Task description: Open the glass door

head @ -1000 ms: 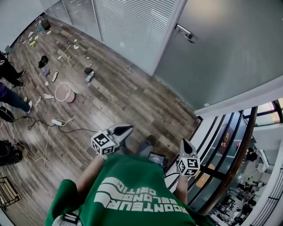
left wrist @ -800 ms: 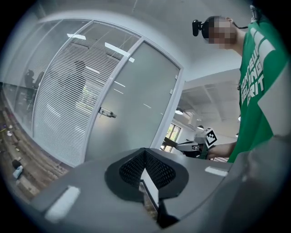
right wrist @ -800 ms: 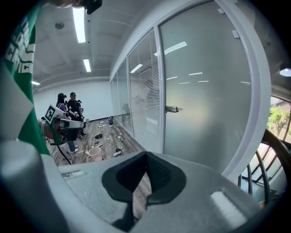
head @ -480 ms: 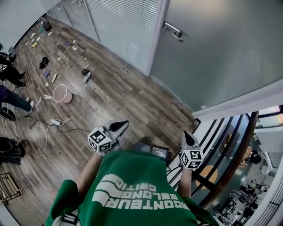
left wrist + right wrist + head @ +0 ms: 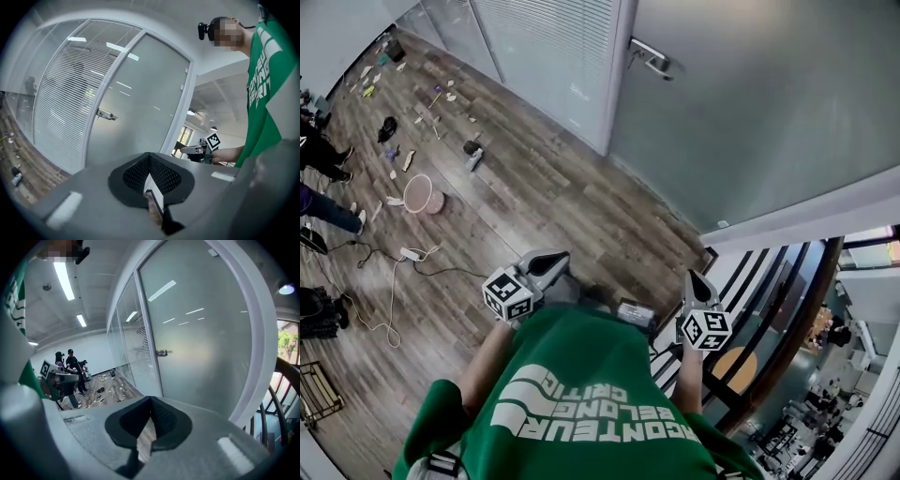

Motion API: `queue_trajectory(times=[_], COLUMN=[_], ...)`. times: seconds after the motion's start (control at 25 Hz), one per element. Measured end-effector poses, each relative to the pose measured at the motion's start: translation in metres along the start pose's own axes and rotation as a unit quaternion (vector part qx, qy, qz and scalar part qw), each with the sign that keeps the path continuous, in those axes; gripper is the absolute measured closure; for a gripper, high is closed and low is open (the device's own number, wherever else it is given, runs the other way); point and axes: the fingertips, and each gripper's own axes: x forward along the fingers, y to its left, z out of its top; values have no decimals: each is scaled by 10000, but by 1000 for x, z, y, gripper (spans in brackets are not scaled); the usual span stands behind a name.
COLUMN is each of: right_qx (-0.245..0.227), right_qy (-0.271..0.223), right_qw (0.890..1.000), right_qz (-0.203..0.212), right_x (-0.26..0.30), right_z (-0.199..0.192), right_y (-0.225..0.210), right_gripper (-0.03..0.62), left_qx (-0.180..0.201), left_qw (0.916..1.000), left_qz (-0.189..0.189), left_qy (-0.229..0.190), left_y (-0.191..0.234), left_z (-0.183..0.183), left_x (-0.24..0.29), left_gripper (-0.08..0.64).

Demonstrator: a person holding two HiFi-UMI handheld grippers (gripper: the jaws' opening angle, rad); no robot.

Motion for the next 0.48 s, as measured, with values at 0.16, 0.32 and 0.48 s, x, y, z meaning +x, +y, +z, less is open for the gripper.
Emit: queue_trajectory(times=[0.16,0.32,0.48], right_qx=[-29,20,23], right_qy=[49,171,228], right_qw=[9999,9995,9990], right_qz=[-120,-274,-391], right_x=[-3,-7,1], right_z=[0,-6,0], right_y=[-10,-21,-38], right_gripper=[600,600,600], left_qx=[-30,-66,-132], left_qw=[10000,9999,9997], left_qz=[15,-77,-190], left_qy=[-26,-61,-52], left_y=[8,15,24], left_z=[5,10,12], left_x=[10,26,52], left_gripper=[552,552,552])
